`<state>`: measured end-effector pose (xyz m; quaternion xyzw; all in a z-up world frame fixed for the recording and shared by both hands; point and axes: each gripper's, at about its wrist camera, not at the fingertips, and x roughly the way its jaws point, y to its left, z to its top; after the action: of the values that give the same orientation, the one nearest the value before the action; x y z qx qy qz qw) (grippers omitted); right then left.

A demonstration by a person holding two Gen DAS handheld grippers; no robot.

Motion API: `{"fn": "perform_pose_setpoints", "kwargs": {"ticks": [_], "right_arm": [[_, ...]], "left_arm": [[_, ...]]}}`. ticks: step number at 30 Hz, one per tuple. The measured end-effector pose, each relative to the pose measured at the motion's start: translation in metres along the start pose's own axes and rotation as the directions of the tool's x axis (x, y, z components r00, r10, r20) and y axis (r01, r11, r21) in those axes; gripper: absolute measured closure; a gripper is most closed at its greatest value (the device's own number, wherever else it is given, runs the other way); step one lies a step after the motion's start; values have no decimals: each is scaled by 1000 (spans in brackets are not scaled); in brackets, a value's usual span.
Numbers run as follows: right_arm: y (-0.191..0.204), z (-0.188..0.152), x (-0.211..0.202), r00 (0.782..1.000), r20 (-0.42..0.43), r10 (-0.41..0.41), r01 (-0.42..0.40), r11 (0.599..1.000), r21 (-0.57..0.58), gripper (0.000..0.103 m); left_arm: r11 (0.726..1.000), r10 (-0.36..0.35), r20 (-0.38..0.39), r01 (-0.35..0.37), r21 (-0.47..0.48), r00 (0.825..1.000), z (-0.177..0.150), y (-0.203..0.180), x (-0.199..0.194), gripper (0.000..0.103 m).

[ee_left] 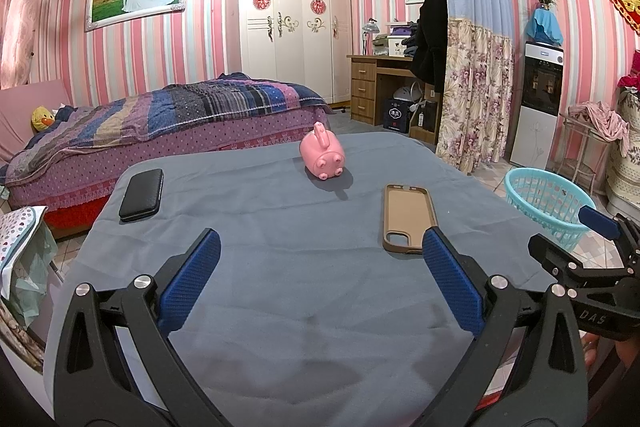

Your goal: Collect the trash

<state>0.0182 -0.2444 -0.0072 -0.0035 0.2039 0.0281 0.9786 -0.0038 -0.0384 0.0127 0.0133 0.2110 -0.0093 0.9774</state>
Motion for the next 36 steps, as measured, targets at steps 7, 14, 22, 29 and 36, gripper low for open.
{"fn": "perform_pose_setpoints", "kwargs": {"ticks": [7, 14, 22, 29, 36], "right_arm": [[-1, 0, 0, 1000, 0, 0, 0, 1000, 0, 4], [-1, 0, 0, 1000, 0, 1, -1, 1000, 0, 4], [-1, 0, 0, 1000, 0, 0, 0, 1000, 0, 4], [-2, 0, 0, 1000, 2, 0, 0, 1000, 1, 4], [-5, -4, 0, 1000, 8, -5, 5, 1000, 3, 4]], "left_arm": [[1000, 0, -1, 0, 1, 1000, 0, 1, 0, 5], [1000, 0, -1, 0, 2, 1000, 0, -1, -1, 5], [1000, -1, -4, 1, 4, 1000, 0, 1, -1, 5], [1000, -3, -4, 3, 6, 1000, 0, 2, 0, 5], [1000, -3, -4, 3, 7, 1000, 0, 3, 1, 5]]}}
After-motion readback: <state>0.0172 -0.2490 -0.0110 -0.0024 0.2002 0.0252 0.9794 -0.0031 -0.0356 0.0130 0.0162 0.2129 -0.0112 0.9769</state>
